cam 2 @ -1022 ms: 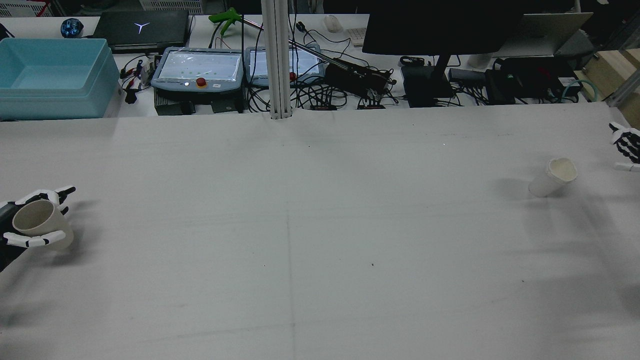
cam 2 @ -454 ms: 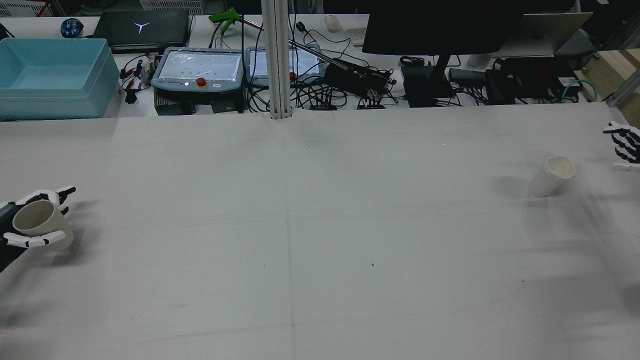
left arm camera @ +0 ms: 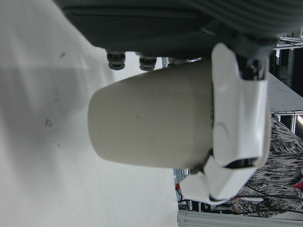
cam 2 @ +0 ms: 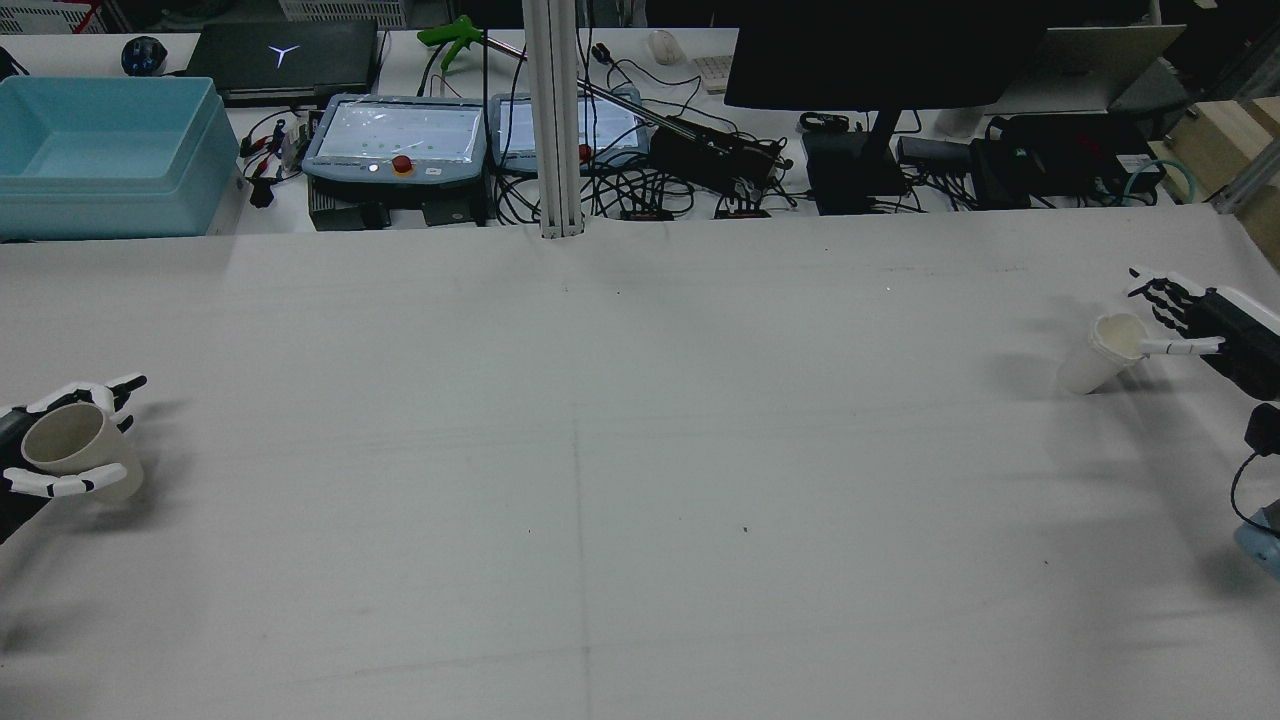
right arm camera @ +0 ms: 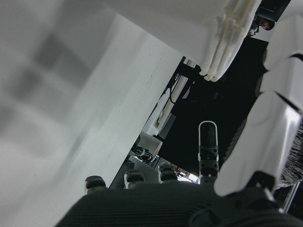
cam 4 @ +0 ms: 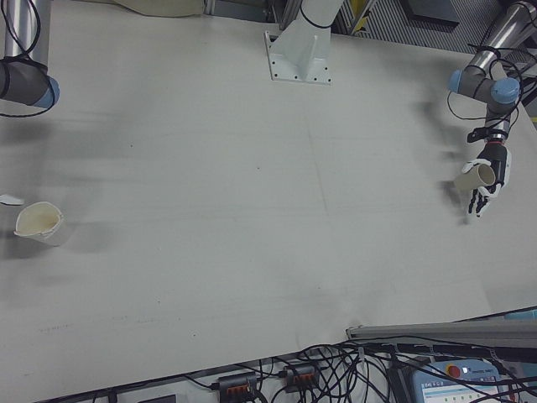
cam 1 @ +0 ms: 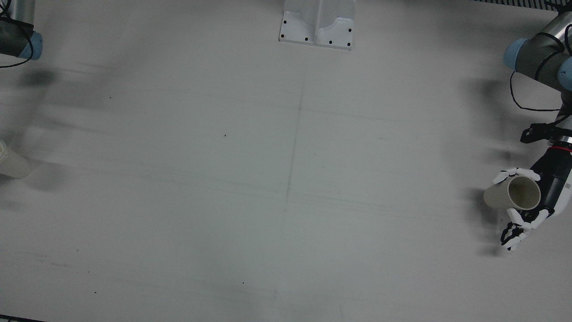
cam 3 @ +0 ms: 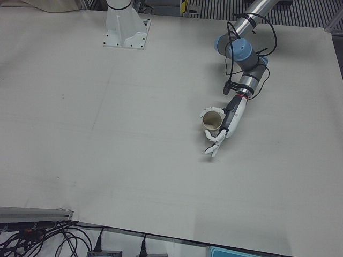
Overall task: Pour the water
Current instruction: 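Wrap the right hand fingers around the white cup, then adjust the right hand grip on the white cup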
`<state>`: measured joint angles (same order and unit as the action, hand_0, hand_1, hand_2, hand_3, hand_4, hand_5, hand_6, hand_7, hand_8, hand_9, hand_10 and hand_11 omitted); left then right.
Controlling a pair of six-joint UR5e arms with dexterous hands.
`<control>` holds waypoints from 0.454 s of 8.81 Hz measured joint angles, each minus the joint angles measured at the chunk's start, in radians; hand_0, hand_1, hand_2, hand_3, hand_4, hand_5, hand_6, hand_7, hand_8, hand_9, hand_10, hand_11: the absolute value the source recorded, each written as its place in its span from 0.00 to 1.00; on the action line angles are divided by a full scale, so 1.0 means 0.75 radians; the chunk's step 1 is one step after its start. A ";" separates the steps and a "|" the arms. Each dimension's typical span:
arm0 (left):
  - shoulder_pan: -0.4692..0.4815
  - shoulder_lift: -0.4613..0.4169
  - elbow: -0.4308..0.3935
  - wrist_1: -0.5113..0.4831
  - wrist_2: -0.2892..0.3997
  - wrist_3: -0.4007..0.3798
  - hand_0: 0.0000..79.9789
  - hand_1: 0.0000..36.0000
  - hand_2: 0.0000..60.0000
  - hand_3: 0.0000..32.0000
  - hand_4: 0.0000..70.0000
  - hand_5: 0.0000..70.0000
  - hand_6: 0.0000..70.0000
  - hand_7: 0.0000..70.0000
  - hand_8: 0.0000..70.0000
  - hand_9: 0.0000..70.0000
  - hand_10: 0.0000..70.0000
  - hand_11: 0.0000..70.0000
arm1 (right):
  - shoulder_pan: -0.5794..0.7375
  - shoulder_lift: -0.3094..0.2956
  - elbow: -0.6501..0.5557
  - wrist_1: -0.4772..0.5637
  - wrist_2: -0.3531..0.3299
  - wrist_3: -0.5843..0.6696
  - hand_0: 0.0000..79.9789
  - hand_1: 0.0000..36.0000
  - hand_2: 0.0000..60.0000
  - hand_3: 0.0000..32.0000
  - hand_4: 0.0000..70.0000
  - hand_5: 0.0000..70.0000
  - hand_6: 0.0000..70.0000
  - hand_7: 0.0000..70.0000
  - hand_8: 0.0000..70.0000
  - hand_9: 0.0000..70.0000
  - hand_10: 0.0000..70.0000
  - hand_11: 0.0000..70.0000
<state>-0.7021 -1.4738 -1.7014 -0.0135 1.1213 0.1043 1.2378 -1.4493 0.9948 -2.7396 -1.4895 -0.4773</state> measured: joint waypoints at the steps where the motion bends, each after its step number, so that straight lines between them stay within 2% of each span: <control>1: 0.001 0.000 0.001 -0.001 -0.007 0.000 0.75 0.86 0.84 0.00 0.65 1.00 0.12 0.24 0.05 0.05 0.04 0.08 | -0.019 -0.002 0.000 0.000 -0.001 -0.004 0.60 0.40 0.18 0.62 0.00 0.65 0.01 0.14 0.05 0.03 0.00 0.00; 2: 0.000 0.000 0.002 -0.002 -0.012 -0.001 0.75 0.86 0.84 0.00 0.65 1.00 0.12 0.24 0.05 0.05 0.04 0.08 | -0.034 -0.005 0.000 0.001 -0.002 -0.006 0.60 0.40 0.17 0.62 0.00 0.65 0.00 0.14 0.05 0.03 0.00 0.00; 4: 0.000 0.000 0.002 -0.002 -0.015 -0.002 0.75 0.87 0.83 0.00 0.65 1.00 0.12 0.24 0.05 0.05 0.03 0.08 | -0.043 -0.008 0.005 0.002 -0.004 0.001 0.61 0.42 0.16 0.56 0.00 0.65 0.00 0.14 0.05 0.03 0.00 0.00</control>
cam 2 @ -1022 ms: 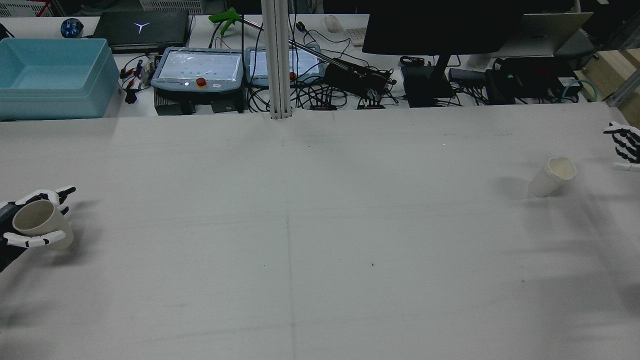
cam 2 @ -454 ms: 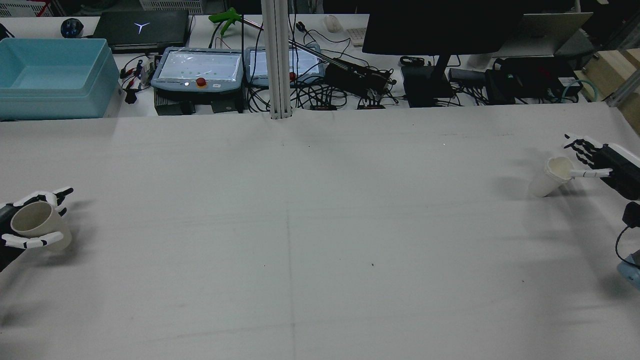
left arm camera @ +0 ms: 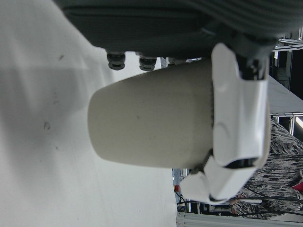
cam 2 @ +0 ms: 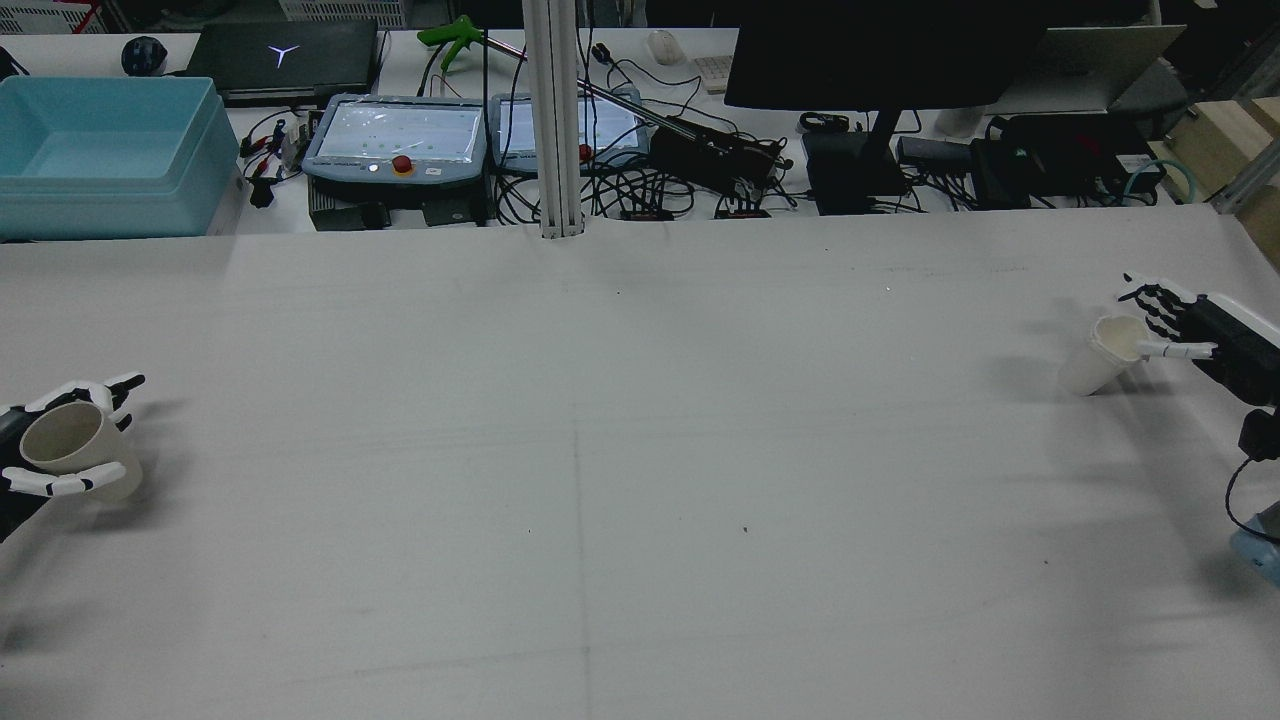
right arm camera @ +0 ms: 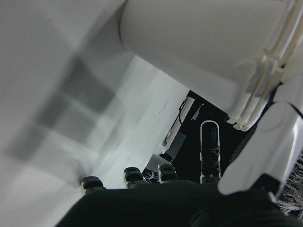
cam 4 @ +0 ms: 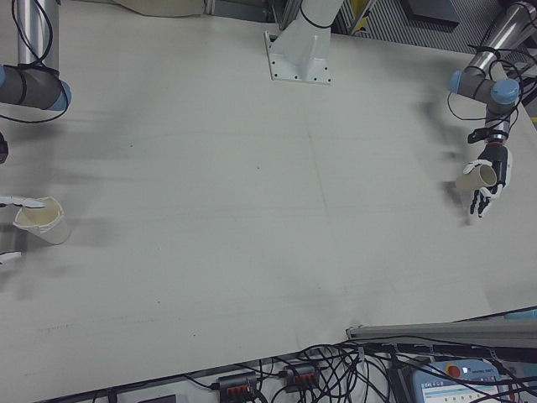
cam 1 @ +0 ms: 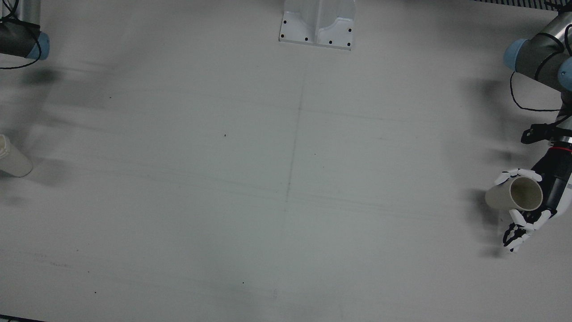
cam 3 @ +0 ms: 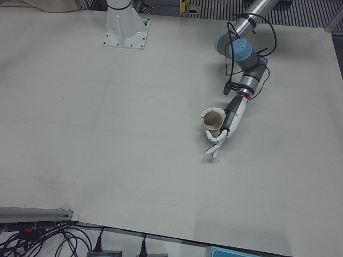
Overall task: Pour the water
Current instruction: 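Adjust the right hand grip on the white cup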
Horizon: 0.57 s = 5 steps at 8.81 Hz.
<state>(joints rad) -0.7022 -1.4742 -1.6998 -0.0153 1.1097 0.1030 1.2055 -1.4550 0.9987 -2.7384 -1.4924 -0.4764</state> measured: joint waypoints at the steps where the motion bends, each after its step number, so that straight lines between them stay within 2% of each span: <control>1: 0.000 0.000 0.000 -0.001 -0.001 -0.001 0.76 0.88 0.83 0.00 0.65 1.00 0.12 0.24 0.05 0.05 0.03 0.08 | -0.002 0.000 0.005 0.000 -0.001 0.004 0.61 0.42 0.16 0.54 0.00 0.66 0.00 0.15 0.05 0.03 0.00 0.00; 3: 0.000 0.000 -0.002 -0.002 -0.001 -0.002 0.76 0.88 0.83 0.00 0.65 1.00 0.12 0.24 0.05 0.05 0.03 0.08 | 0.001 0.001 0.017 0.001 -0.002 0.010 0.61 0.41 0.14 0.52 0.00 0.67 0.00 0.15 0.05 0.03 0.00 0.00; 4: 0.000 0.000 -0.002 -0.002 -0.001 -0.003 0.77 0.89 0.83 0.00 0.65 1.00 0.12 0.25 0.05 0.05 0.03 0.08 | 0.012 0.000 0.038 0.002 -0.002 0.012 0.60 0.37 0.14 0.45 0.00 0.69 0.01 0.16 0.04 0.03 0.00 0.00; 5: 0.000 0.000 -0.002 -0.002 -0.001 -0.003 0.77 0.89 0.83 0.00 0.65 1.00 0.12 0.25 0.05 0.05 0.04 0.08 | 0.022 -0.001 0.055 0.002 -0.003 0.014 0.59 0.34 0.12 0.43 0.00 0.70 0.01 0.16 0.05 0.04 0.00 0.00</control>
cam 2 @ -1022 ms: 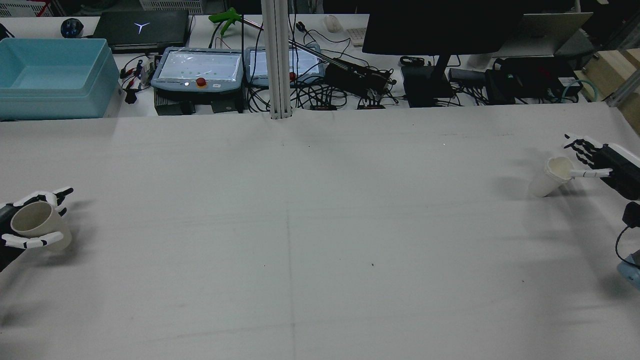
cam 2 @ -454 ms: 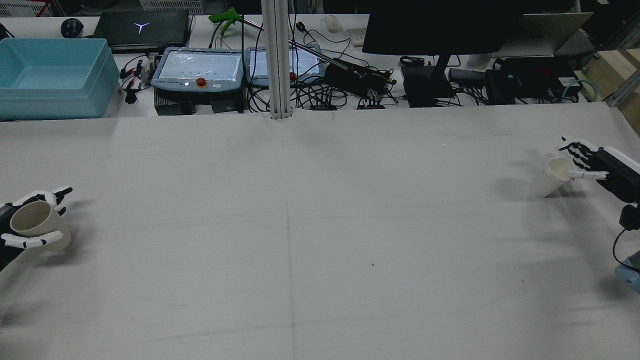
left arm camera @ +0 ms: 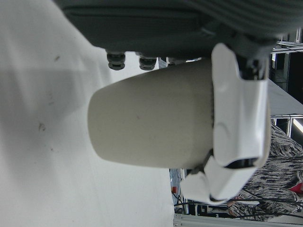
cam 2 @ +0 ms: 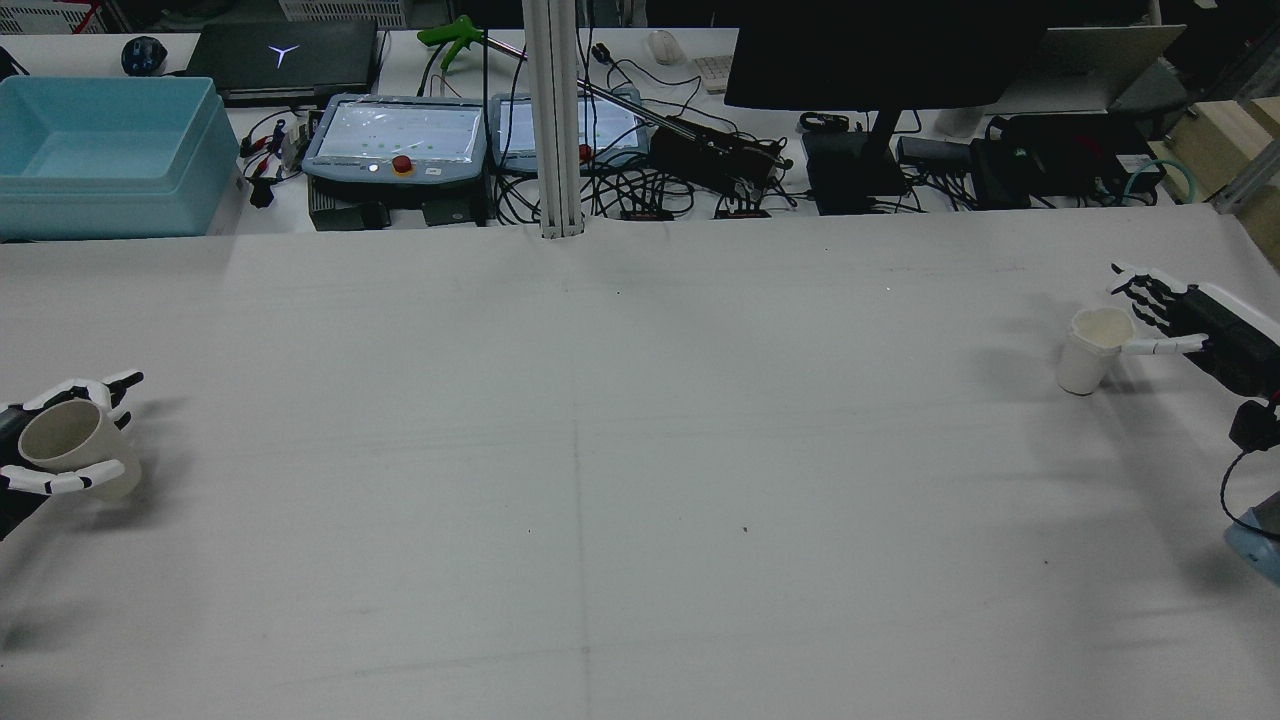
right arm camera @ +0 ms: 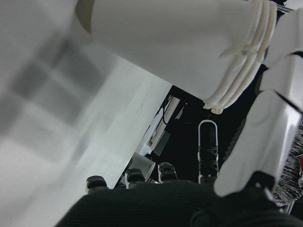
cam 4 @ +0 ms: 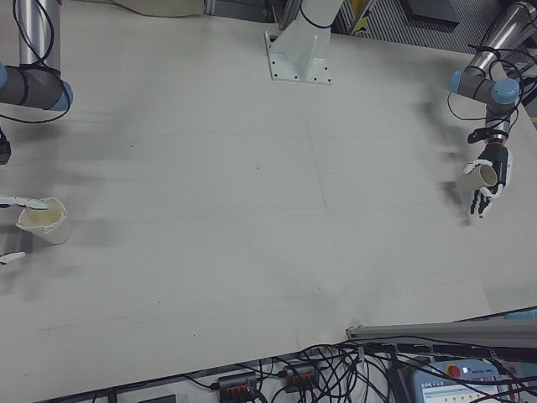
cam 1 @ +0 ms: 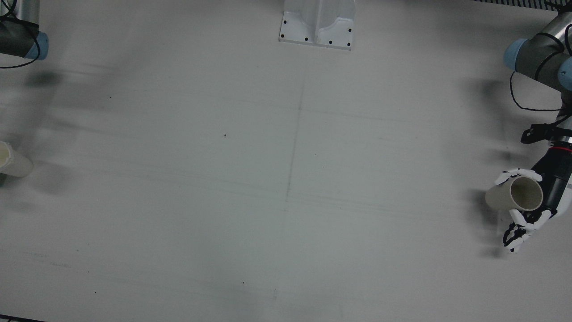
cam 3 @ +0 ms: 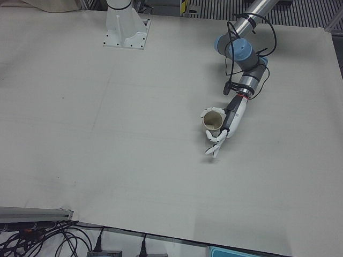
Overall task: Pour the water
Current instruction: 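Adjust the right hand grip on the white cup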
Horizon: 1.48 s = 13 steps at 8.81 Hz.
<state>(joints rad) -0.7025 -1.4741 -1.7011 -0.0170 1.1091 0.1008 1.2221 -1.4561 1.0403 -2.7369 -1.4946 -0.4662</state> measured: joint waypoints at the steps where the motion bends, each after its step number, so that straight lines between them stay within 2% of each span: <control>1: 0.000 0.000 0.000 0.000 0.000 0.000 0.77 0.89 0.83 0.00 0.65 1.00 0.12 0.25 0.05 0.05 0.03 0.08 | 0.005 -0.002 0.010 0.000 -0.001 -0.001 0.59 0.34 0.10 0.36 0.00 0.70 0.01 0.16 0.04 0.04 0.00 0.00; 3: 0.000 0.000 0.000 -0.001 0.000 0.000 0.76 0.88 0.83 0.00 0.64 1.00 0.12 0.24 0.05 0.04 0.03 0.08 | -0.019 -0.003 0.017 -0.001 -0.003 -0.017 0.61 0.40 0.14 0.29 0.00 0.71 0.02 0.17 0.04 0.04 0.00 0.00; 5: 0.000 0.000 0.000 -0.002 0.000 0.001 0.76 0.88 0.83 0.00 0.64 1.00 0.11 0.23 0.05 0.04 0.03 0.08 | -0.060 -0.004 0.018 -0.004 -0.003 -0.034 0.61 0.41 0.14 0.29 0.00 0.71 0.01 0.18 0.04 0.04 0.00 0.00; 9: -0.001 0.001 -0.001 -0.004 0.000 -0.001 0.77 0.90 0.83 0.00 0.64 1.00 0.12 0.24 0.05 0.04 0.03 0.08 | -0.052 -0.005 0.021 -0.004 -0.005 -0.027 0.60 0.38 0.13 0.28 0.00 0.72 0.00 0.17 0.04 0.04 0.00 0.00; 11: 0.000 0.001 -0.002 -0.004 0.000 -0.001 0.78 0.91 0.82 0.00 0.64 1.00 0.12 0.24 0.05 0.04 0.03 0.08 | -0.029 -0.006 0.036 -0.002 -0.005 -0.013 0.58 0.33 0.14 0.24 0.00 0.74 0.01 0.17 0.04 0.04 0.00 0.00; 13: 0.000 0.000 -0.002 -0.004 0.000 -0.001 0.78 0.91 0.83 0.00 0.64 1.00 0.12 0.24 0.05 0.04 0.03 0.08 | -0.034 -0.006 0.040 -0.002 -0.005 -0.016 0.59 0.34 0.16 0.22 0.00 0.74 0.02 0.18 0.04 0.05 0.00 0.00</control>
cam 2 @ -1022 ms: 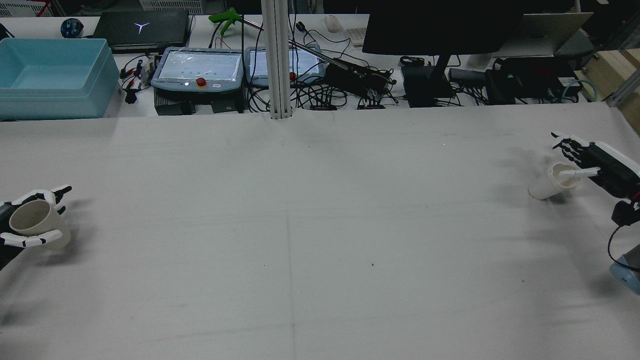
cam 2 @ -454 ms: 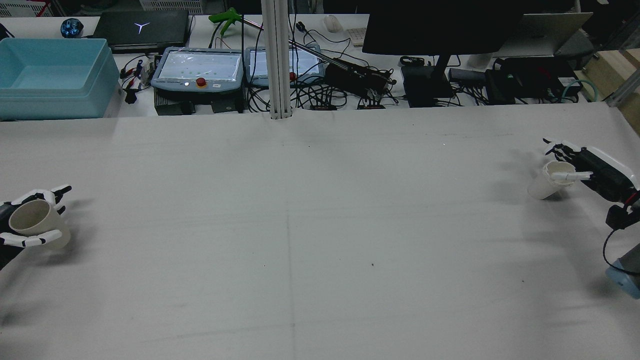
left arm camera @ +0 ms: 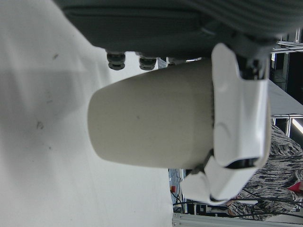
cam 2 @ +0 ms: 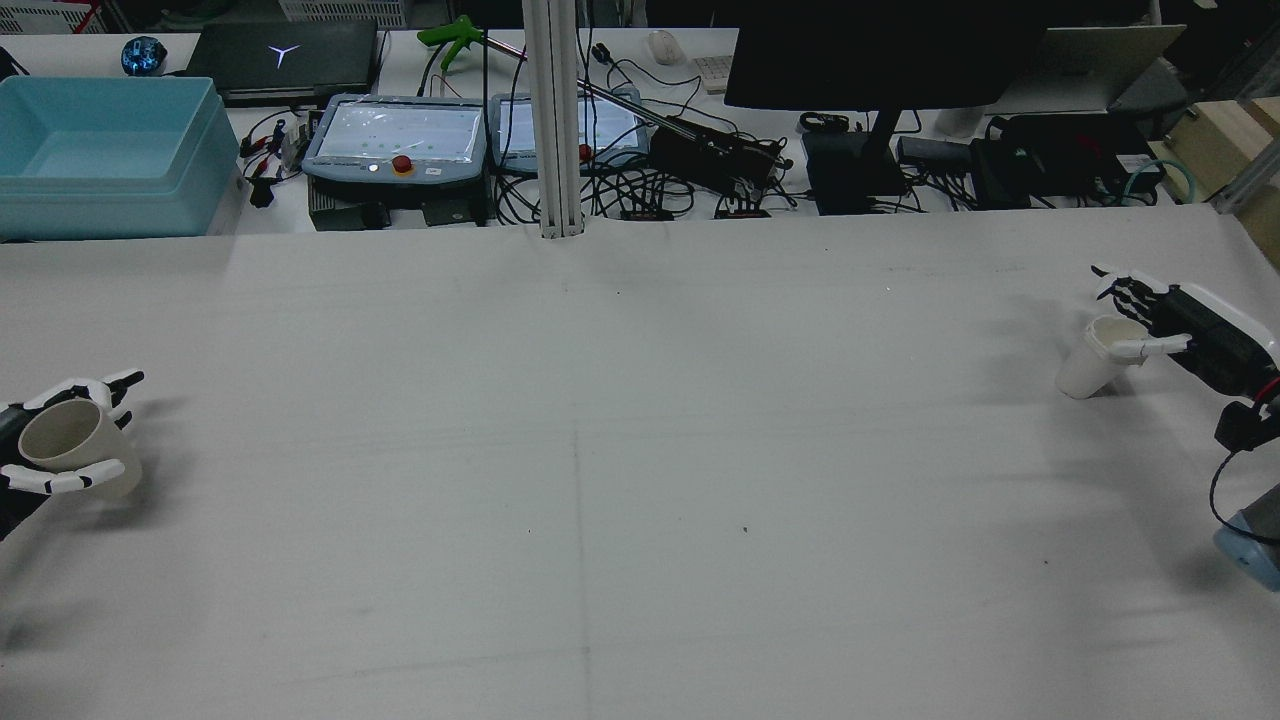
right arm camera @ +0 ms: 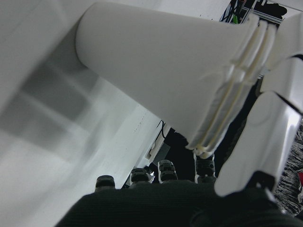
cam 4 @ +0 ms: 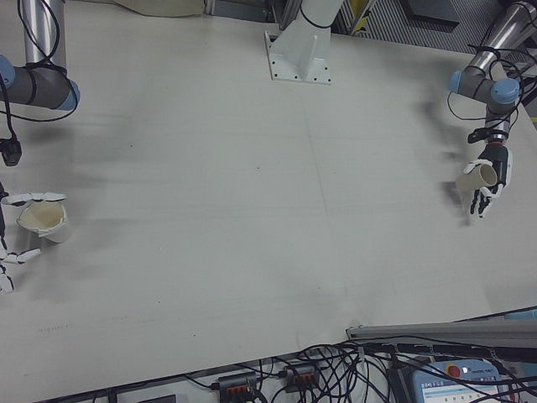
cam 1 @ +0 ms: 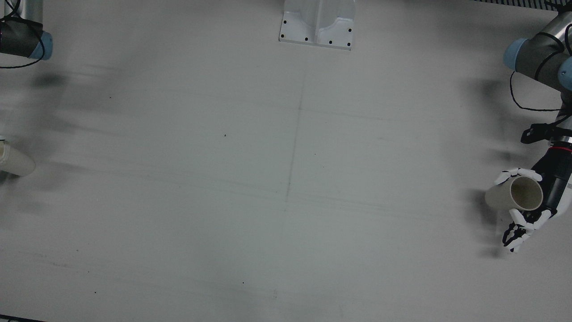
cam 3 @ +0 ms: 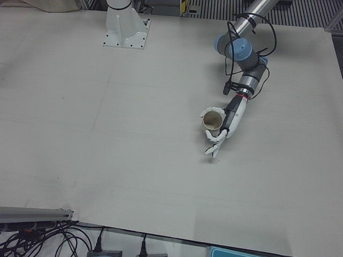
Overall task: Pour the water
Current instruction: 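Adjust the right hand grip on the white cup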
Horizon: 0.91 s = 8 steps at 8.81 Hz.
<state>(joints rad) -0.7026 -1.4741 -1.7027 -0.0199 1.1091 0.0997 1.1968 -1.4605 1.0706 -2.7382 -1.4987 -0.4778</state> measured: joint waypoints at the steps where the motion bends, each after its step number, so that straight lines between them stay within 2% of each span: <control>1: 0.000 0.000 0.000 0.000 0.000 0.000 0.78 0.91 0.83 0.00 0.64 1.00 0.12 0.24 0.05 0.04 0.03 0.08 | -0.011 0.000 0.000 0.000 0.000 -0.006 0.58 0.34 0.16 0.22 0.00 0.75 0.02 0.18 0.04 0.05 0.00 0.00; 6: 0.000 0.000 0.000 0.000 0.000 0.000 0.79 0.92 0.83 0.00 0.63 1.00 0.11 0.24 0.05 0.04 0.03 0.08 | -0.019 -0.041 0.004 0.024 0.001 0.016 0.58 0.31 0.14 0.22 0.00 0.73 0.00 0.16 0.03 0.03 0.00 0.00; 8: 0.001 0.000 -0.001 0.000 0.000 0.000 0.79 0.92 0.82 0.00 0.63 1.00 0.11 0.23 0.05 0.04 0.03 0.08 | -0.024 -0.046 0.003 0.030 0.005 0.012 0.58 0.34 0.19 0.20 0.00 0.76 0.01 0.18 0.03 0.04 0.00 0.00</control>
<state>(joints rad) -0.7016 -1.4741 -1.7037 -0.0199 1.1090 0.0997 1.1789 -1.4950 1.0729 -2.7159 -1.4953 -0.4684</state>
